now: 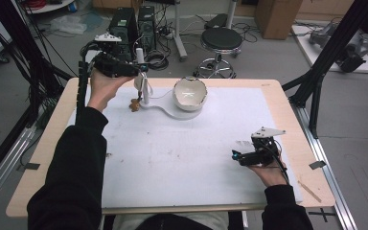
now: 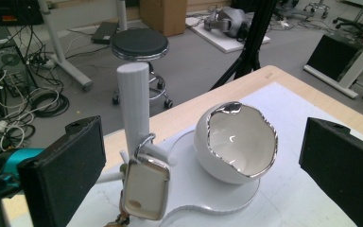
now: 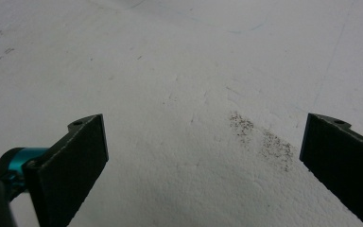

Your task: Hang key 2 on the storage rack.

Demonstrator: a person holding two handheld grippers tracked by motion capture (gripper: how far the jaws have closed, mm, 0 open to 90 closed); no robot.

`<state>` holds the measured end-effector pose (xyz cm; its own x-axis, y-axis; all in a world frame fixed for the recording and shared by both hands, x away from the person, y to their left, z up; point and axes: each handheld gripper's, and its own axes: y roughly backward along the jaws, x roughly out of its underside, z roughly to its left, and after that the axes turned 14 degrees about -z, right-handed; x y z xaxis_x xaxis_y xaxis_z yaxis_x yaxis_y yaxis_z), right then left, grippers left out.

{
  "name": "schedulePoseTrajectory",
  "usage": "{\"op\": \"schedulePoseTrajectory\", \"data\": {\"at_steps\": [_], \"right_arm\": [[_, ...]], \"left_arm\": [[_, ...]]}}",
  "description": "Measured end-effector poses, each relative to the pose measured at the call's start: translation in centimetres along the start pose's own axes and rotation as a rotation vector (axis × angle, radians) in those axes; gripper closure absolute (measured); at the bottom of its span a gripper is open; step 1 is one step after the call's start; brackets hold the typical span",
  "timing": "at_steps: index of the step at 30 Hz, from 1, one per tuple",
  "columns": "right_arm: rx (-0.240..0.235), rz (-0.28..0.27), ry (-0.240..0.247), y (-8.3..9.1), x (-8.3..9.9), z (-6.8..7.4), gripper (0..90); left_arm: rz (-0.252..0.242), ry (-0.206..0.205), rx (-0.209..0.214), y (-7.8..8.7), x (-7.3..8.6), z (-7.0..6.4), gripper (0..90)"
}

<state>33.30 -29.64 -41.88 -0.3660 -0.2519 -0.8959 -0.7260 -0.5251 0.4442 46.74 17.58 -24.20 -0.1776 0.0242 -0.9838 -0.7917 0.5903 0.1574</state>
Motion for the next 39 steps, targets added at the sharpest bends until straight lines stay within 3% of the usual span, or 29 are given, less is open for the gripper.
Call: {"op": "schedulePoseTrajectory", "data": {"at_steps": [18, 23, 29, 39], "right_arm": [[-0.001, -0.005, -0.016, 0.0, 0.0, 0.0, 0.7], [-0.003, -0.004, -0.013, 0.0, 0.1, 0.0, 0.8], [-0.003, -0.005, -0.014, 0.1, 0.0, 0.0, 0.8], [-0.004, -0.009, -0.004, 0.0, -0.1, 0.1, 0.8]], "left_arm": [[0.011, 0.008, 0.003, 2.3, 3.3, 0.4, 1.7], [0.040, -0.035, 0.007, 2.9, 4.3, 0.3, 1.7], [0.067, -0.054, 0.000, 3.7, 5.5, 0.2, 1.6], [0.081, -0.037, -0.006, 5.3, 7.8, 0.5, 1.7]]}}
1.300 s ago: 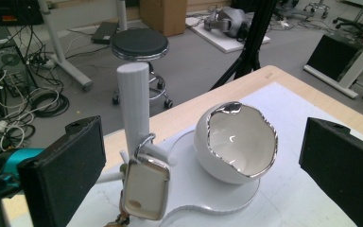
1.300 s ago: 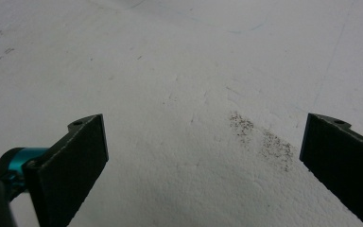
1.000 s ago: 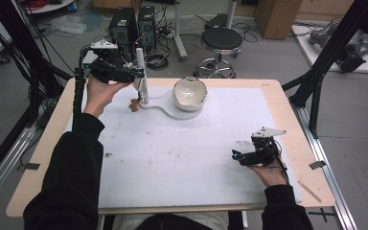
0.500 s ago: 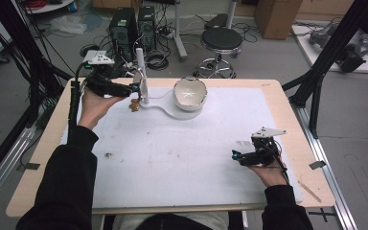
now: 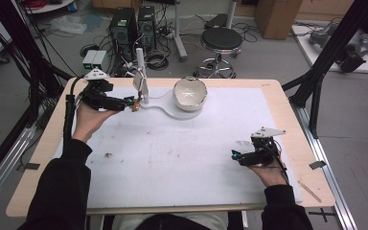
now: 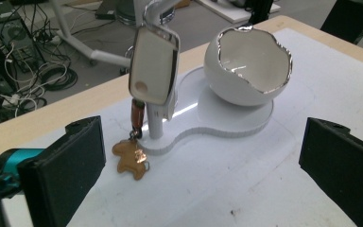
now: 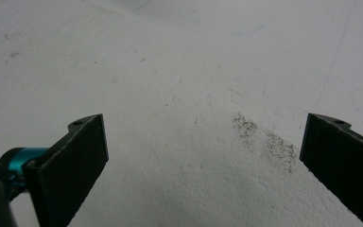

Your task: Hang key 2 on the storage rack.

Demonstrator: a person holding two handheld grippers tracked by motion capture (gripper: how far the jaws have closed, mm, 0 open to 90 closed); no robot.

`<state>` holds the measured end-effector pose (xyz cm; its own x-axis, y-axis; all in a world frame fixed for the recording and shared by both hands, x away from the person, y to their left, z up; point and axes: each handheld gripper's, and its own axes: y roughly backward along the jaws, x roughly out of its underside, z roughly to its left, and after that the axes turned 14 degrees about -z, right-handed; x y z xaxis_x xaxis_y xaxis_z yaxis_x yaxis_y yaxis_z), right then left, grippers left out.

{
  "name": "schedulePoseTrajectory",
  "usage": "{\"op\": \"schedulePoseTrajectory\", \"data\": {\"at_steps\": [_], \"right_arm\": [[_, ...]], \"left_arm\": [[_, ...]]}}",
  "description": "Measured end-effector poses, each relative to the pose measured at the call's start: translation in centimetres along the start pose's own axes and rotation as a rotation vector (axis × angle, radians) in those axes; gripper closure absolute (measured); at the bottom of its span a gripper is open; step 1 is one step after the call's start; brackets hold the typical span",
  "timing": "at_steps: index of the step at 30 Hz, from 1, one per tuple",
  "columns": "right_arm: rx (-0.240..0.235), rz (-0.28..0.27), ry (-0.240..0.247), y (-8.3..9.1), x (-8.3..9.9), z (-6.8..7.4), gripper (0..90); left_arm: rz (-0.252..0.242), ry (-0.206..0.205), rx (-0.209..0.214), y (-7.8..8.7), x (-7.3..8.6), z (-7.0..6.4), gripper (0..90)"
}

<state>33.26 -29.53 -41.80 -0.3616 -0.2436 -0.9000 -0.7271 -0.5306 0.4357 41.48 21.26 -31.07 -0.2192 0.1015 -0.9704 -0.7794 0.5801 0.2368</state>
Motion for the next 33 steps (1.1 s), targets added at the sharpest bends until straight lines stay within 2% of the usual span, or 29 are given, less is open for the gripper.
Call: {"op": "schedulePoseTrajectory", "data": {"at_steps": [15, 18, 21, 26, 33], "right_arm": [[0.000, 0.004, -0.006, 0.0, 0.0, 0.1, 0.8], [0.000, 0.003, -0.007, 0.1, 0.0, 0.1, 0.8], [0.001, 0.001, -0.005, 0.1, 0.0, 0.1, 0.8], [0.001, -0.001, -0.004, 0.1, 0.0, 0.1, 0.7], [0.001, 0.004, -0.005, 0.1, 0.0, 0.1, 0.8]], "left_arm": [[0.029, 0.025, -0.031, 2.7, 4.3, 0.3, 1.7], [0.016, -0.002, -0.050, 3.4, 4.9, 0.0, 1.7], [0.000, 0.007, -0.050, 4.2, 5.7, -0.1, 1.7], [0.014, 0.013, -0.050, 5.3, 6.9, -0.1, 1.7], [0.016, 0.013, -0.045, 6.3, 7.7, -0.6, 1.7]]}}
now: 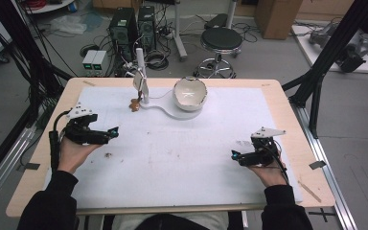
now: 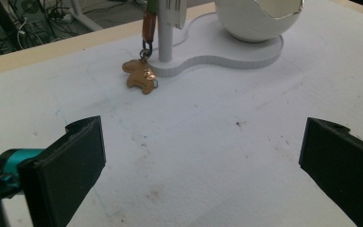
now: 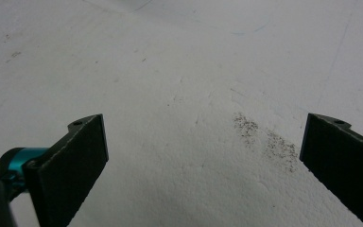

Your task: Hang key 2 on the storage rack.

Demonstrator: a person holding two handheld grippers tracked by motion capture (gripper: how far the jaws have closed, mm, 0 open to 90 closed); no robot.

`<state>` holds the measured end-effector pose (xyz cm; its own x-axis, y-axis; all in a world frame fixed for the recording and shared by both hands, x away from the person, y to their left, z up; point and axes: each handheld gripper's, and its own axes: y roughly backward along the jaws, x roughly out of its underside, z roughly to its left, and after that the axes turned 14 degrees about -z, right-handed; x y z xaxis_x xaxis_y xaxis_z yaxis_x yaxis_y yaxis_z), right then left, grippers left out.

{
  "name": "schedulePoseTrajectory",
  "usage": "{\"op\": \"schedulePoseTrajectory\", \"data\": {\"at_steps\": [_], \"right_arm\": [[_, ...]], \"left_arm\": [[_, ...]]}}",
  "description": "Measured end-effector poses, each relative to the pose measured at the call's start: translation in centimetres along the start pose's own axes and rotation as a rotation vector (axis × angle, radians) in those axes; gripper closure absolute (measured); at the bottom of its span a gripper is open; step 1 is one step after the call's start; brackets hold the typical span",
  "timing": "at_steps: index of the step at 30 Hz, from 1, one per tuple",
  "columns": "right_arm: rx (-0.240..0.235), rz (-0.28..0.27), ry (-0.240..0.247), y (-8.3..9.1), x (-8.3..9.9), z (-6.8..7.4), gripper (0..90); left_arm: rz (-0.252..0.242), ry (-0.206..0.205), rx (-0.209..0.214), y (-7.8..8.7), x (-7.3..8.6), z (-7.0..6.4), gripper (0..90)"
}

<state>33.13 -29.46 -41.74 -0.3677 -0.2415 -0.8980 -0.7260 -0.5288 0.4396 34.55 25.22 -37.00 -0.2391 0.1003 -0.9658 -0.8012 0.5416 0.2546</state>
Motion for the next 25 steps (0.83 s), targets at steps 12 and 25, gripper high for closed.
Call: {"op": "schedulePoseTrajectory", "data": {"at_steps": [12, 25], "right_arm": [[0.006, 0.002, -0.001, 0.1, 0.1, -0.1, 0.8], [0.016, 0.012, -0.001, 0.0, 0.2, -0.4, 0.8]], "left_arm": [[0.012, -0.007, -0.039, 2.3, 3.1, -0.6, 1.7], [0.010, -0.003, -0.097, 3.6, 5.0, 0.6, 1.7]]}}
